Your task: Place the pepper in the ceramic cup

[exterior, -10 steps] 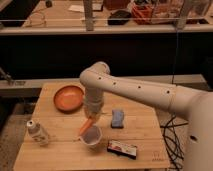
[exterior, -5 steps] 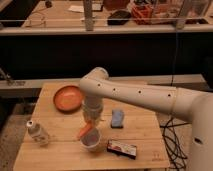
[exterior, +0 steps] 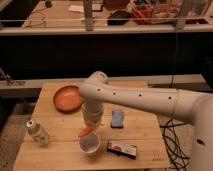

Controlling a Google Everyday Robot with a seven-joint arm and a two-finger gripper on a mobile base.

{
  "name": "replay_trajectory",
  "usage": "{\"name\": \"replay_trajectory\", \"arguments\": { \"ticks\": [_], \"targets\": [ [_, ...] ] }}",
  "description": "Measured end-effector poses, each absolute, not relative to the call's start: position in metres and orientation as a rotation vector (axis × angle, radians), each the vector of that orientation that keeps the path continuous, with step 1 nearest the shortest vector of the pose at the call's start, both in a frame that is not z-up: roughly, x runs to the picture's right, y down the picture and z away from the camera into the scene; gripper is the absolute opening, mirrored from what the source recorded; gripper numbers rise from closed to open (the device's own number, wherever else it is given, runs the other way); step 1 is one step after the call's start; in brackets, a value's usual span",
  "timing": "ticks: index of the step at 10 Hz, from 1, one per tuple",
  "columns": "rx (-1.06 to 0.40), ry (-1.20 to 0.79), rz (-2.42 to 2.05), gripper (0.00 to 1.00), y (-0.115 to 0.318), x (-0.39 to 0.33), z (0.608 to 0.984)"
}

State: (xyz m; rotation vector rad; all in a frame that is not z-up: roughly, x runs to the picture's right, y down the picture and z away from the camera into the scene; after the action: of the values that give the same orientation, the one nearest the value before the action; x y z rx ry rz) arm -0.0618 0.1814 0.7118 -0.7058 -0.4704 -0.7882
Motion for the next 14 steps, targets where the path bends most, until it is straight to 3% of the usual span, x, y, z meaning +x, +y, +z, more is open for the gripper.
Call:
{"name": "replay_trajectory", "arguments": {
  "ticks": [8,14],
  "targets": [
    [-0.662,-0.400,-0.888,0.00,0.143,-0.077,0.698],
    [-0.681,-0.552,-0.938,0.00,0.164,-0.085,0.653]
  ]
}}
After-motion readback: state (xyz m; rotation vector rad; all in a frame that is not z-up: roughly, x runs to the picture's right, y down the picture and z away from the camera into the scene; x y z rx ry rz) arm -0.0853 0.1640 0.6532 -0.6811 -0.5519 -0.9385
